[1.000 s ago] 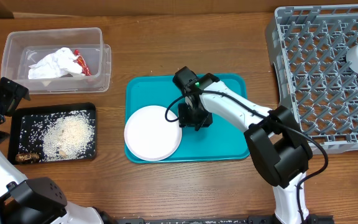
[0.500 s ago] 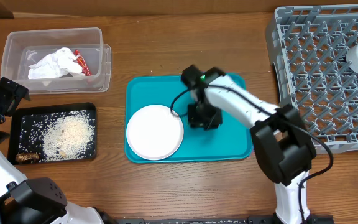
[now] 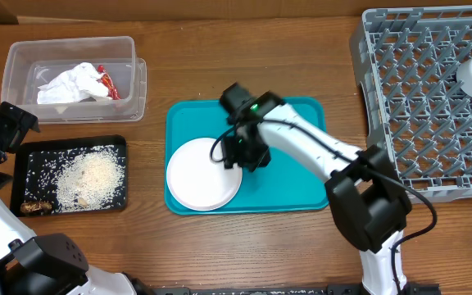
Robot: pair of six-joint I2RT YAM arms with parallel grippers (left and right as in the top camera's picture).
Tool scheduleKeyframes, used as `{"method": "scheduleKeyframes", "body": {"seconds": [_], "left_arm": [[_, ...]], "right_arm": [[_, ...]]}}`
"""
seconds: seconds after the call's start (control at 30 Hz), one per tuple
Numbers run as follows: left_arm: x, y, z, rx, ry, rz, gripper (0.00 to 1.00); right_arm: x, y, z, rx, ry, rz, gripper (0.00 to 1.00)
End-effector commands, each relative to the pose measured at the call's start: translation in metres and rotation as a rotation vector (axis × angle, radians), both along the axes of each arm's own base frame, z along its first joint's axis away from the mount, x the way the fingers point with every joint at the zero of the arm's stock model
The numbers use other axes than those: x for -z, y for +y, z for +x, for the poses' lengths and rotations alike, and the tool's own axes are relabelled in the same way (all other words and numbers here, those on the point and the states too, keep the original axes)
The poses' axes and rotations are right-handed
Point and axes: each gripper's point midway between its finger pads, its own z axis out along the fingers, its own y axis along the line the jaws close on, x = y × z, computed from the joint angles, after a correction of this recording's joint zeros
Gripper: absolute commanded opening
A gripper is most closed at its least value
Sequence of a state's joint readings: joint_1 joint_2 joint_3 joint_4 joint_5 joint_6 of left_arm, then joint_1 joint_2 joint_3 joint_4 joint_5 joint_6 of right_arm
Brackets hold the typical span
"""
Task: Sort waste into correct bins and load items into the dishwasher
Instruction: 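Grasp the white plate's rim with the right gripper, then lift the plate and carry it right over the grey rack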
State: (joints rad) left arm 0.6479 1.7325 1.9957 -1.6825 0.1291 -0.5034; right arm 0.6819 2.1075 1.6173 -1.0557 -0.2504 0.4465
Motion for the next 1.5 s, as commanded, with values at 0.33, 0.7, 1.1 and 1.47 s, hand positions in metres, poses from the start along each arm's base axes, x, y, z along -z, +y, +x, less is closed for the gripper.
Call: {"method": "scheduleKeyframes", "body": {"seconds": [0.33, 0.7, 1.1, 1.47], "left_arm": [[0.001, -0.002, 0.0, -0.01, 0.005, 0.001, 1.0], [0.001, -0.002, 0.0, -0.011, 0.005, 0.001, 1.0], [0.001, -0.002, 0.0, -0.011, 0.005, 0.001, 1.0], [0.001, -0.002, 0.0, -0.011, 0.005, 0.001, 1.0]], "right_arm": [[0.036, -0.022, -0.011, 0.09, -0.053, -0.113, 0.41], [-0.025, -0.064, 0.029, 0.174, -0.154, -0.291, 0.04], [-0.21, -0.275, 0.141, 0.602, -0.667, -0.838, 0.04], [-0.234, -0.414, 0.178, 1.022, -0.81, -0.921, 0.04]]}}
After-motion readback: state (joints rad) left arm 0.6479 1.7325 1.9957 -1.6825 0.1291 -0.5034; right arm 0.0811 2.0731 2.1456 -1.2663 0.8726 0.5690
